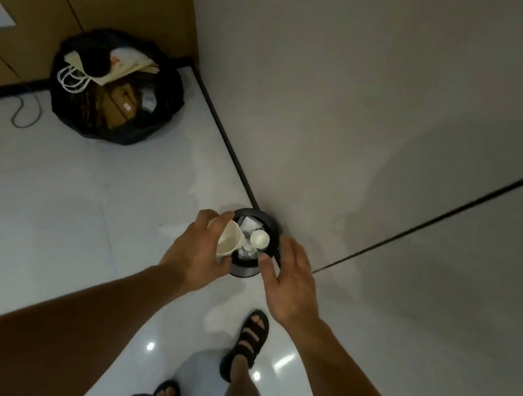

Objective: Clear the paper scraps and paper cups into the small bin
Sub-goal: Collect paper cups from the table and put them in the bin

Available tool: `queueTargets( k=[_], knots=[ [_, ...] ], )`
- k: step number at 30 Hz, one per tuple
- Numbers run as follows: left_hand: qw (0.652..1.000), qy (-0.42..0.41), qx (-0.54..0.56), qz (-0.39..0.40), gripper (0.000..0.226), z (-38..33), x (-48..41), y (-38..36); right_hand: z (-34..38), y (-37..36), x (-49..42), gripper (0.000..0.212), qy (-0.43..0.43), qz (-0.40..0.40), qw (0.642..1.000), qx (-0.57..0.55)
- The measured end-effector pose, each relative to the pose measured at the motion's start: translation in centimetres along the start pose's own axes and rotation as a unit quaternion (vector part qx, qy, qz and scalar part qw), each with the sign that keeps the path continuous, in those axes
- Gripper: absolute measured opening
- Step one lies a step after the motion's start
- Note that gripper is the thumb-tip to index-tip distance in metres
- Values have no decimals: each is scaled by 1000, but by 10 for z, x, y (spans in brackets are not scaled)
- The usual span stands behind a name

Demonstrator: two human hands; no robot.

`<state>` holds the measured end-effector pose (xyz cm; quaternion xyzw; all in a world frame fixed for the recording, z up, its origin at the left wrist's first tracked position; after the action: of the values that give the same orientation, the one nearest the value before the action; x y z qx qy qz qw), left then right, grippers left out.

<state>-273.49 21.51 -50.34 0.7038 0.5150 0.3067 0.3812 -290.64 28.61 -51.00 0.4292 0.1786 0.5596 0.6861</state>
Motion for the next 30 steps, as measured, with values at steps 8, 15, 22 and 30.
queueTargets(
  k=[8,15,22,30],
  knots=[
    [999,26,25,-11,77,73,-97,-162,-86,-116,-149,65,-8,41,999,14],
    [998,58,33,15,87,169,-134,-321,-162,-250,-214,64,-29,56,998,-1],
    [999,-32,-31,-17,76,206,-140,-388,-208,-312,-245,62,-28,34,999,11],
    [975,-91,-200,34,95,222,-144,-408,-208,-323,-253,63,13,8,999,40]
  ],
)
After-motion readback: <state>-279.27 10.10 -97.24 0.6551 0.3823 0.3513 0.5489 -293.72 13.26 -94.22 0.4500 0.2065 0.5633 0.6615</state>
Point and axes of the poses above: each hand's wrist, its own x-axis away from the middle knuckle, its own y-axis out of the back of the hand, z = x × y, the point moved 6 cm from there along -x, towards the middle knuckle, and after that the axes turned 10 degrees about -z, right-handed, at the moved point
